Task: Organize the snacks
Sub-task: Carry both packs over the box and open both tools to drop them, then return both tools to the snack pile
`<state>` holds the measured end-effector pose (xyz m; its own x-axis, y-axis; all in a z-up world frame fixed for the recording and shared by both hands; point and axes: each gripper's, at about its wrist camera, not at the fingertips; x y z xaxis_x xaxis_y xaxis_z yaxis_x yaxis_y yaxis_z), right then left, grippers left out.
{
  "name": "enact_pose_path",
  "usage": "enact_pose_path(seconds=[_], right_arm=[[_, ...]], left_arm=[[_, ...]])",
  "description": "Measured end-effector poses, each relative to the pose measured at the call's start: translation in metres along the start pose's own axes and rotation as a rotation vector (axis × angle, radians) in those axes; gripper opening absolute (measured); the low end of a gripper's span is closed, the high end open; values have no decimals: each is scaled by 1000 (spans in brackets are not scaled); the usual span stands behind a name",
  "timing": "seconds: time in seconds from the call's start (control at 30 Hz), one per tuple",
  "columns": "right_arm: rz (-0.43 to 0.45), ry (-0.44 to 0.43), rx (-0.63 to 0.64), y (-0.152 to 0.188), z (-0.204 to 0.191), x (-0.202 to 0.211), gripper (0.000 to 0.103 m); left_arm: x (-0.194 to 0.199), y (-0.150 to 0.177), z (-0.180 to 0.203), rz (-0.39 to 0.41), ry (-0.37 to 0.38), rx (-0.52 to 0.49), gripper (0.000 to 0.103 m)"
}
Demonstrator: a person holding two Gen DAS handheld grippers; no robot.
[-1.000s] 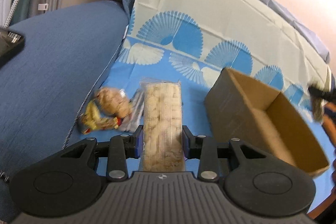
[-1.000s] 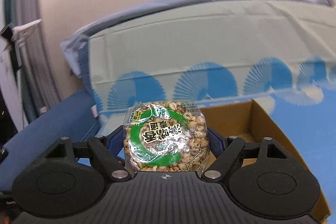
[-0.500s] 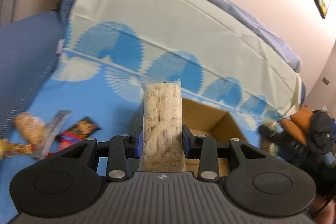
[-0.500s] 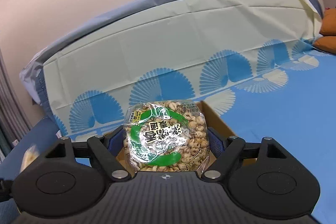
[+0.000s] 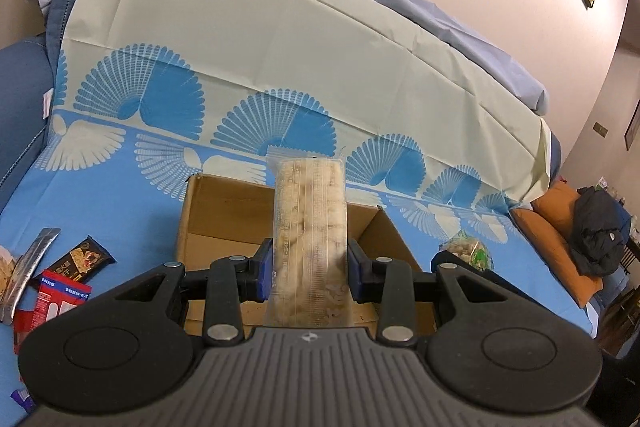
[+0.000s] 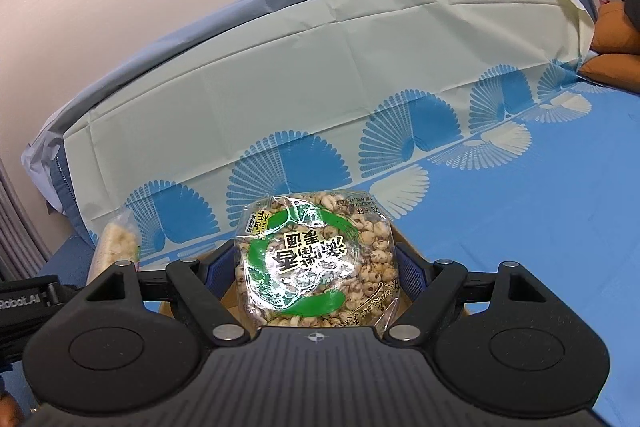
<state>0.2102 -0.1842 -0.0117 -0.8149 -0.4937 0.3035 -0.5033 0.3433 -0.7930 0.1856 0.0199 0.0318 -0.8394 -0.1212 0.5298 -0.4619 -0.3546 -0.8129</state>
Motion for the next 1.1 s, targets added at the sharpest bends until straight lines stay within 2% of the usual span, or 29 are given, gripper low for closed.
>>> enact_pose_path(seconds=[0.67,0.8,0.97,1.1], right_arm=[[-2,3,-1,-1,-2,-1,82],[-25,9,-11,-1,0,-5,83],[-24,24,14,-1,-3,-6,83],[-19,25,30,1,-4,-6,83]], left_arm=[[-1,0,5,5,9,-16,40],[-3,-1,2,-4,2,9,48],[0,2,2,15,-31,-6,48],[9,6,-2,59,-47,-16,48]])
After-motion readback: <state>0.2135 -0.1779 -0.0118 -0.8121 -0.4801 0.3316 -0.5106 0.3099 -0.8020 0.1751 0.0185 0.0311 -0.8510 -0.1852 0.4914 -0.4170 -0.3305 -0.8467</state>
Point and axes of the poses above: each gripper's, at about its wrist camera, not at the fingertips, and x roughly against the way its jaws point, z to its right, y to its underside, and after that the axes turned 11 degrees about -y, right-handed
